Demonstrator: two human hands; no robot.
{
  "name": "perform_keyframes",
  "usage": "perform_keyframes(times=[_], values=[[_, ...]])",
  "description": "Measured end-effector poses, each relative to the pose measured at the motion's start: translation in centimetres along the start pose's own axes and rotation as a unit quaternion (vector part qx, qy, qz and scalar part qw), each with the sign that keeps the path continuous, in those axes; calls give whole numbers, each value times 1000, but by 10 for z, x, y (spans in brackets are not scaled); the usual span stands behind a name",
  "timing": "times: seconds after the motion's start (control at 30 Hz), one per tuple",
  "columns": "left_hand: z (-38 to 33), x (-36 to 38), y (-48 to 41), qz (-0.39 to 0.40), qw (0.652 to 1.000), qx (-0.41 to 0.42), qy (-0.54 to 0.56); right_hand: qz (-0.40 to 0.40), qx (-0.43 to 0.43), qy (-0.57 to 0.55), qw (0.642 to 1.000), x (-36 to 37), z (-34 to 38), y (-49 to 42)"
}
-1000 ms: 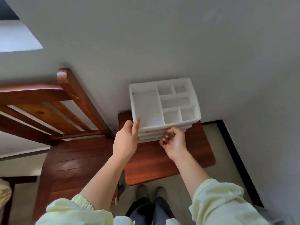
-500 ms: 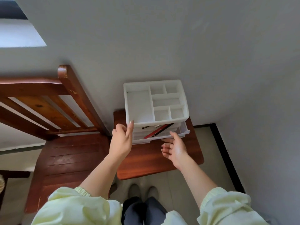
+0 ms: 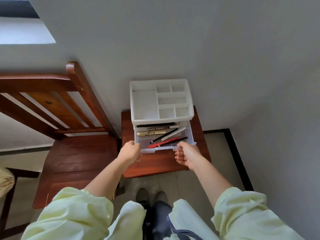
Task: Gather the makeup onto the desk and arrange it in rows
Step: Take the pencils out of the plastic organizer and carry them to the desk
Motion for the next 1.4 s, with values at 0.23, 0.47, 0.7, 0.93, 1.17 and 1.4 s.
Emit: perform_keyframes(times=[0.23,0.47,0.7,0.93,1.17,1.4], values=[[10,-3,7,-49,997,27,-51,-2,-35,107,994,-12,-2,-1],[-34,-27,24,-231,882,384,-142,-99,-240,272,927,-49,37,-5],[-67,20,11,-61,829,460,-311,2,-469,511,720,2,71,5],[-66,32,-12,-38,774,458,-435,3,-507,641,576,37,80,-7],[-63,40,-20,-39,731,452,-509,-1,-533,673,512,42,80,-11],[-74,48,-22,-21,713,433,-550,43,-538,733,415,50,84,-9]])
Point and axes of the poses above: each hand's wrist, its own y-axis away from the middle knuckle, its own x-axis out of the palm, z = x × y, the point moved 5 cm from there along -y, towards the middle knuckle, and after that the axes turned 10 degrees about -z, right-handed, at the moved point
